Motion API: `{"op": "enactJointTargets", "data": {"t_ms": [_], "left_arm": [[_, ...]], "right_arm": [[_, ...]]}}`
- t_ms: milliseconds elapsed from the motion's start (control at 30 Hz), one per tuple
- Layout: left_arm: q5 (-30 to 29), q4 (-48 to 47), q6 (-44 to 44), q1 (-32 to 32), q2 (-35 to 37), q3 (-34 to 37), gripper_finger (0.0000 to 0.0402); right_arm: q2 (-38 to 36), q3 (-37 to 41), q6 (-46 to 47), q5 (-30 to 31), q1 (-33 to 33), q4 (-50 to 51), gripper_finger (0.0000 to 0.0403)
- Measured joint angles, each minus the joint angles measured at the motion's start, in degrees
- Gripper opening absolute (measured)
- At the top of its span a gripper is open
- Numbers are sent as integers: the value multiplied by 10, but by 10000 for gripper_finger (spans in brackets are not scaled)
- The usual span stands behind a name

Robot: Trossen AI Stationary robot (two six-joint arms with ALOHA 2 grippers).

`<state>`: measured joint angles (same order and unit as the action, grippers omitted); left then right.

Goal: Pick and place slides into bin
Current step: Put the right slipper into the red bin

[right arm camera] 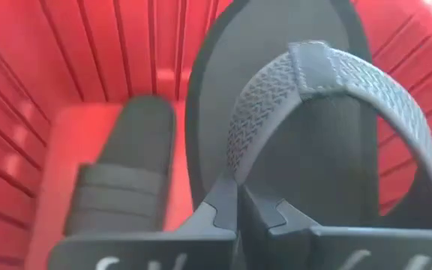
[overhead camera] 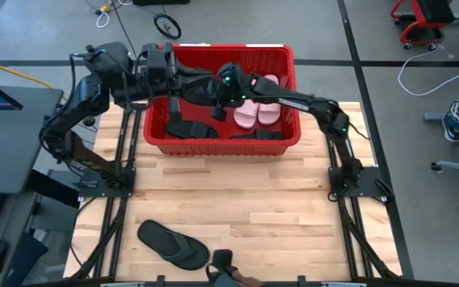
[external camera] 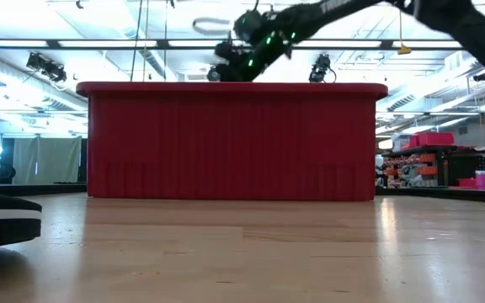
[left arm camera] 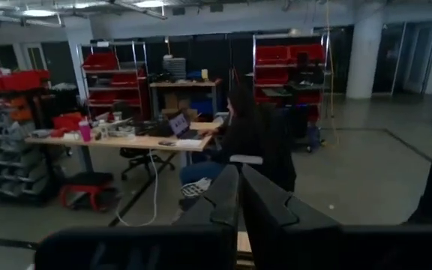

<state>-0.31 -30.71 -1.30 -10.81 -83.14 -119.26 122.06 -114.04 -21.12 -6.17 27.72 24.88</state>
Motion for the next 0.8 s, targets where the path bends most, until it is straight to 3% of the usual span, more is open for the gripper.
{"op": "enactJointTargets", "data": {"t_ms": [500,667,800], "left_arm": [[-49,-39,-19,-7,-1,0,16],[-50,-39,-2,-7,-1,0,10],[-50,-39,16,-7,-1,0,14]], "right_arm": [[105,0,-44,-7,4,-67,2],[124,0,-18,-70,3,-63,4],[124,0,-6,-73,-3,-63,5]]}}
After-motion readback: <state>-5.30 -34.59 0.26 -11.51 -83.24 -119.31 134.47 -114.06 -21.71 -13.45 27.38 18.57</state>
